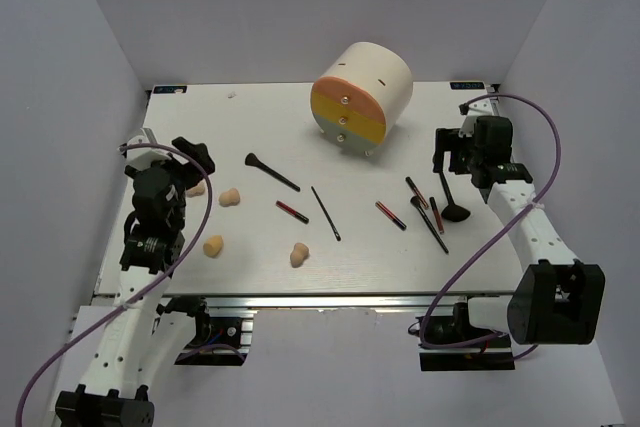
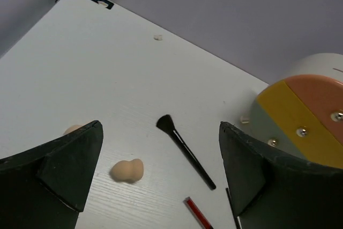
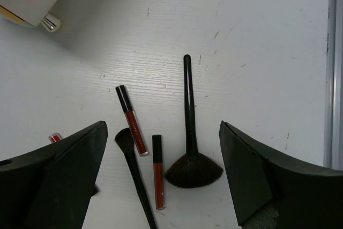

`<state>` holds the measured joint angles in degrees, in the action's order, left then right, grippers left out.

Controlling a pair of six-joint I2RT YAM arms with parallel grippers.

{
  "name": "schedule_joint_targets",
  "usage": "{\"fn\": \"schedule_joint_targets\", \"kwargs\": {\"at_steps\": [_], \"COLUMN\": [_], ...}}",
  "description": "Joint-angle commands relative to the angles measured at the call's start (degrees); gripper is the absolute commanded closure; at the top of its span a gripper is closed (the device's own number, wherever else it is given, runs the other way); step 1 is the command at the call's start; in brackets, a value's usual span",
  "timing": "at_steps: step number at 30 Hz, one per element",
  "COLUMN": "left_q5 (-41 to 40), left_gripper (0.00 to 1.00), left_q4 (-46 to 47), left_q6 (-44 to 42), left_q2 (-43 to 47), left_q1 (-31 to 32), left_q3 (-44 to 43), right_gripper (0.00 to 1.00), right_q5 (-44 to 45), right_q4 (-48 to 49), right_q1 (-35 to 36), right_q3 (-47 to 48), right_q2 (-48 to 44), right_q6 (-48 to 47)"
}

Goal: Organize the makeup

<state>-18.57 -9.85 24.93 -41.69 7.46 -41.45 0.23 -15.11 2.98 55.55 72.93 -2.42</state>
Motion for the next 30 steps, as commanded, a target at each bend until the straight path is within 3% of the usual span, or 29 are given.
{"fn": "schedule_joint_targets", "kwargs": {"at_steps": [1,5,7,8,9,10,11,12,13,15,17,18,20,21,22,24,25,26,27,30], "left_q5": [6.2,13.4,18.2,20.9,23.0,27.5,29.3,30.2,30.1,27.5,26.6,26.7,27.8,28.1,29.0,29.8,30.0,30.1,30.0,29.7], "left_gripper": [0.02,0.02,0.02,0.06,0.13,0.24,0.52,0.67,0.77,0.86,0.85,0.69,0.52,0.37,0.31,0.26,0.22,0.22,0.21,0.21], "left_q4": [-2.5,-0.3,2.3,3.2,6.3,8.5,13.4,14.9,16.2,19.0,21.9,22.9,26.4,26.5,27.7,30.0,31.7,33.8,34.4,35.5], "left_q6": [1.4,3.5,5.9,7.1,8.6,12.1,14.1,15.7,17.8,18.3,19.8,22.8,26.2,30.4,31.7,35.3,36.4,37.4,38.3,38.8], "left_q2": [0.0,-0.2,-1.9,-2.9,-4.2,-7.1,-9.0,-10.9,-13.0,-19.4,-26.1,-28.3,-34.4,-36.4,-38.4,-43.4,-45.0,-46.4,-49.2,-54.9], "left_q1": [0.1,0.1,0.1,0.1,0.1,0.2,0.5,1.3,3.9,9.5,12.2,13.4,14.0,14.2,14.2,14.5,14.6,14.8,15.3,17.0], "left_q3": [-0.6,0.8,1.3,1.8,2.2,2.9,3.7,3.6,3.0,-0.1,-2.7,-4.7,-6.2,-8.1,-8.9,-10.9,-12.4,-13.6,-14.8,-21.0], "right_gripper": [0.11,0.11,0.11,0.11,0.11,0.11,0.11,0.11,0.11,0.1,0.11,0.22,0.46,0.63,0.66,0.64,0.58,0.46,0.43,0.38], "right_q5": [2.1,-2.9,-11.6,-16.4,-26.2,-30.5,-30.9,-28.8,-27.1,-30.5,-32.6,-34.6,-33.1,-30.6,-29.9,-29.7,-28.8,-27.2,-26.6,-25.4], "right_q4": [1.5,3.9,4.2,3.4,1.9,-1.9,-2.9,-2.8,-3.0,-4.7,-1.2,-0.5,0.5,1.0,1.3,3.2,3.9,4.0,4.1,5.6], "right_q1": [0.1,0.1,0.2,0.2,0.4,1.5,3.3,5.7,10.3,12.5,12.8,12.9,13.6,13.6,13.7,14.0,14.2,14.3,14.4,14.4], "right_q3": [1.8,-0.3,-1.3,-1.6,-1.1,-0.6,0.1,0.7,2.4,5.4,9.9,11.8,18.5,20.6,24.0,25.7,26.3,27.4,27.9,27.2], "right_q2": [-2.3,-5.7,-7.5,-8.1,-8.8,-9.2,-9.2,-8.9,-7.7,-5.8,-2.3,-0.7,4.3,5.9,8.3,9.6,10.1,10.6,11.0,11.1], "right_q6": [0.3,-4.9,-10.6,-15.6,-25.2,-29.3,-31.9,-32.8,-33.0,-32.4,-23.9,-17.9,-12.0,-9.0,-5.4,-3.7,-2.9,-2.1,-1.6,-1.4]}}
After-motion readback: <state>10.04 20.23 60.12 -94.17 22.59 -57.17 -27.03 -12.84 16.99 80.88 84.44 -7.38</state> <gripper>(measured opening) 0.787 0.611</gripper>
